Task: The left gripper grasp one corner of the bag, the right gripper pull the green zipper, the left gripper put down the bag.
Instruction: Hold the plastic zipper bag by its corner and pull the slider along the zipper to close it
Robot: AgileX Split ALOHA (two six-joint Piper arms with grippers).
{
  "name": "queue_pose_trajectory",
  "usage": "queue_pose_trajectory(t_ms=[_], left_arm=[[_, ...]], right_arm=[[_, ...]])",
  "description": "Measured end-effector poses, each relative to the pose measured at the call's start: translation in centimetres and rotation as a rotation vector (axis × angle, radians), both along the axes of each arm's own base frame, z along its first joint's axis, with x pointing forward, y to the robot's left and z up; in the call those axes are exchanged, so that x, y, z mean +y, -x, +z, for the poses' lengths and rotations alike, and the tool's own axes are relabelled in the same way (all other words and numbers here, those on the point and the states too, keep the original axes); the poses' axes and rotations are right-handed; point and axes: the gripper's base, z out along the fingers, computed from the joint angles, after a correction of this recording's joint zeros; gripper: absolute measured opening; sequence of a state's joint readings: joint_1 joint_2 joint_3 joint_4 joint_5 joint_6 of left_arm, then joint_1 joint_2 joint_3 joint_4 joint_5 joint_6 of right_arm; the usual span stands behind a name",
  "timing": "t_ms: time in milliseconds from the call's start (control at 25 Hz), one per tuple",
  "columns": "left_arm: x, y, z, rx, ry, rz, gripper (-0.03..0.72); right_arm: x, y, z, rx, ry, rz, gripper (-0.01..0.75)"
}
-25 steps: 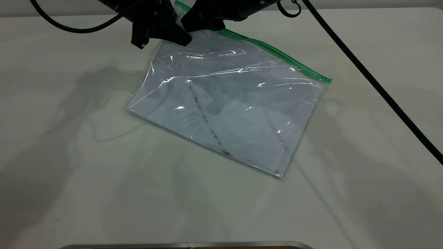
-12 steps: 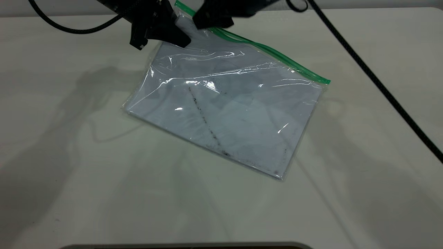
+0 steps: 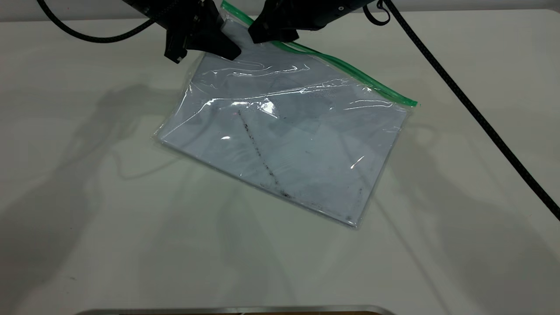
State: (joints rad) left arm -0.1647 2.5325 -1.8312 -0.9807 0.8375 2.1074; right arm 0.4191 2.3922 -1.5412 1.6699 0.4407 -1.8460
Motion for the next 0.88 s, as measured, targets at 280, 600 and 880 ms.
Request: queue_pose_trajectory(t_ms=[280, 600, 880], left_arm=[[0.03, -0.04, -0.03, -0.005, -0.005, 0.002, 0.066], [0.03, -0.05, -0.03, -0.005, -0.004, 0.003, 0.073], [0.02, -0.05, -0.02, -0.004, -0.003, 0.003, 0.077]], right_arm=[[0.05, 0.0, 0.06, 0.001, -0.011, -0.001, 0.312], [0.1, 0.03, 0.09, 0.0, -0.014, 0.005, 0.236], [0.1, 0.02, 0.07, -0.002, -0.015, 0.005, 0.241]])
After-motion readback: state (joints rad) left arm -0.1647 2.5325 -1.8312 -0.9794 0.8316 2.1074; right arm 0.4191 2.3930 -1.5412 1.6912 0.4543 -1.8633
